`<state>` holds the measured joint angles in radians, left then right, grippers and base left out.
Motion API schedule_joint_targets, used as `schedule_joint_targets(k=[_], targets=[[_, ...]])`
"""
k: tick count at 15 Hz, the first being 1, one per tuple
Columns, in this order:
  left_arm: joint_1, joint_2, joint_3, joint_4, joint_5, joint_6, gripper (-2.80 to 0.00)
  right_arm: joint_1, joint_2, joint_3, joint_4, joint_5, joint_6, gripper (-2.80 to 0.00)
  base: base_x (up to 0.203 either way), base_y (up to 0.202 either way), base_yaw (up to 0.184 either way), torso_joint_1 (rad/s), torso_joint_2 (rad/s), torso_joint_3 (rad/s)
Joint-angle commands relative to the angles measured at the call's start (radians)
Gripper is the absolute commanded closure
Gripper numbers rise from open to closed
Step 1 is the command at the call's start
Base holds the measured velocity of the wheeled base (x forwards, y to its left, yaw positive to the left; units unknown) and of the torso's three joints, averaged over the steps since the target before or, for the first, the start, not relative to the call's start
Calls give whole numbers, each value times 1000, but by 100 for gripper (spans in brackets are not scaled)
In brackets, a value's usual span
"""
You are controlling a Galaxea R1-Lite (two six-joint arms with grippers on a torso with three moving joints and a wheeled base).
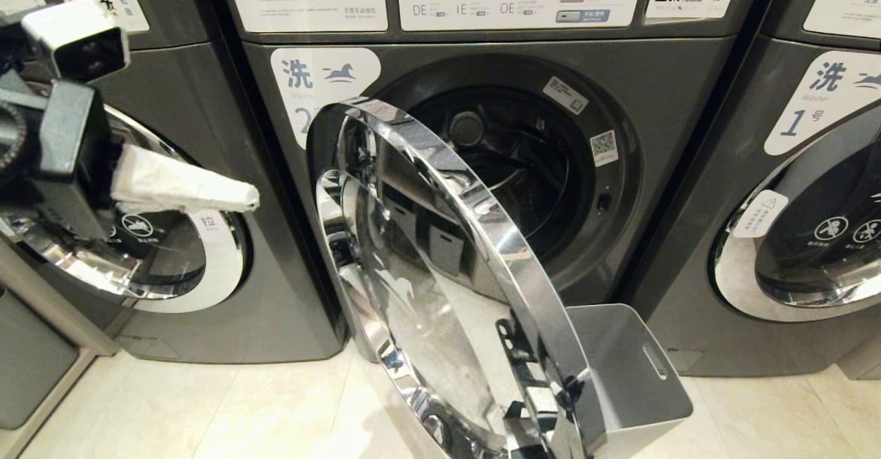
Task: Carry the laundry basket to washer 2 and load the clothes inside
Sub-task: Close the washing machine door with the left hand
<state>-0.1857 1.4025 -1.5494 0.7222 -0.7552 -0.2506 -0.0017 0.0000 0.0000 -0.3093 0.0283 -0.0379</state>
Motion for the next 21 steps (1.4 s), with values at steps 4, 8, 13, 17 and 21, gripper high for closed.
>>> schedule_joint_targets(k=[4,8,13,17,21], targets=[[-63,100,-67,-168,134,-105,0,0,2,40,-2,1,0,0,0,0,0,0,0,0],[-124,63,-39,-170,183,-108,0,1,2,40,-1,7,-26,0,0,0,0,0,0,0],[-177,-19,9,-189,457,-203,0,0,2,40,3,4,-21,0,0,0,0,0,0,0],[-238,-75,298,-449,490,-234,0,3,90,-65,45,94,109,0,0,0,0,0,0,0],[-297,67,283,-596,487,-255,0,6,488,-478,198,380,276,0,0,0,0,0,0,0]])
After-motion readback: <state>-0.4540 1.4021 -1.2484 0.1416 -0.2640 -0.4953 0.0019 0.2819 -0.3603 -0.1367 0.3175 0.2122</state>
